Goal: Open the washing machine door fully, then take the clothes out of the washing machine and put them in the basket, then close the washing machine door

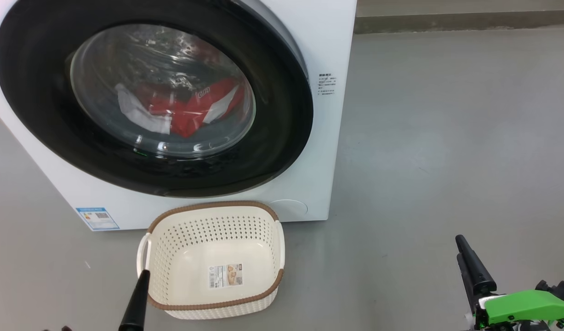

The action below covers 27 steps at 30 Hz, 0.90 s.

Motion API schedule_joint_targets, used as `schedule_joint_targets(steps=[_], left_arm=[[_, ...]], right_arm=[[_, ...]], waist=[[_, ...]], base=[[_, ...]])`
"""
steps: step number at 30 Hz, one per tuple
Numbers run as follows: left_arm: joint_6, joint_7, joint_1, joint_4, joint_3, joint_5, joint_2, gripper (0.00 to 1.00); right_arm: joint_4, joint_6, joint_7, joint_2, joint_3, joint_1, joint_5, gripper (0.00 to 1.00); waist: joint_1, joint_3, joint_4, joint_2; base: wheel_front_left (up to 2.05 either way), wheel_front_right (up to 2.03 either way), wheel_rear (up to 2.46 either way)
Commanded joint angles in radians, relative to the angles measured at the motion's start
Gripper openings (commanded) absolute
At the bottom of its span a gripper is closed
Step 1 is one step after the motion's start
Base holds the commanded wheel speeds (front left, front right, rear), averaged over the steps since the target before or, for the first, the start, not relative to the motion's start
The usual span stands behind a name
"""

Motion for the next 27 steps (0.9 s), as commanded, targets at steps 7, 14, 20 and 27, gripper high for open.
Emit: schedule_joint_targets(steps=[7, 14, 20, 27], left_arm=[[-0.003, -0.028, -0.009, -0.048, 0.003, 0.116, 0.017, 1.0], [-0.003, -0.048, -0.003, -0.064, 0.004, 0.209, 0.016, 1.0], [-0.003, -0.066, 0.002, -0.077, 0.0, 0.302, 0.018, 1.0], [-0.004, -0.087, 0.007, -0.091, -0.004, 0.411, 0.021, 1.0]], right_arm=[[-0.033, 0.0, -0.026, -0.033, 0.026, -0.014, -0.109, 1.0], [-0.031, 0.0, -0.047, -0.039, 0.039, -0.012, -0.225, 1.0], [-0.033, 0.0, -0.064, -0.044, 0.045, -0.01, -0.314, 1.0], [-0.035, 0.0, -0.085, -0.047, 0.05, -0.007, -0.409, 1.0]], waist=[[-0.0001, 0.001, 0.003, -0.0001], [-0.0001, 0.001, 0.005, -0.0001], [-0.0002, 0.001, 0.006, -0.0001], [-0.0002, 0.002, 0.007, -0.0001]], base=[[0.0, 0.0, 0.0], [0.0, 0.0, 0.0], [0.0, 0.0, 0.0], [0.0, 0.0, 0.0]])
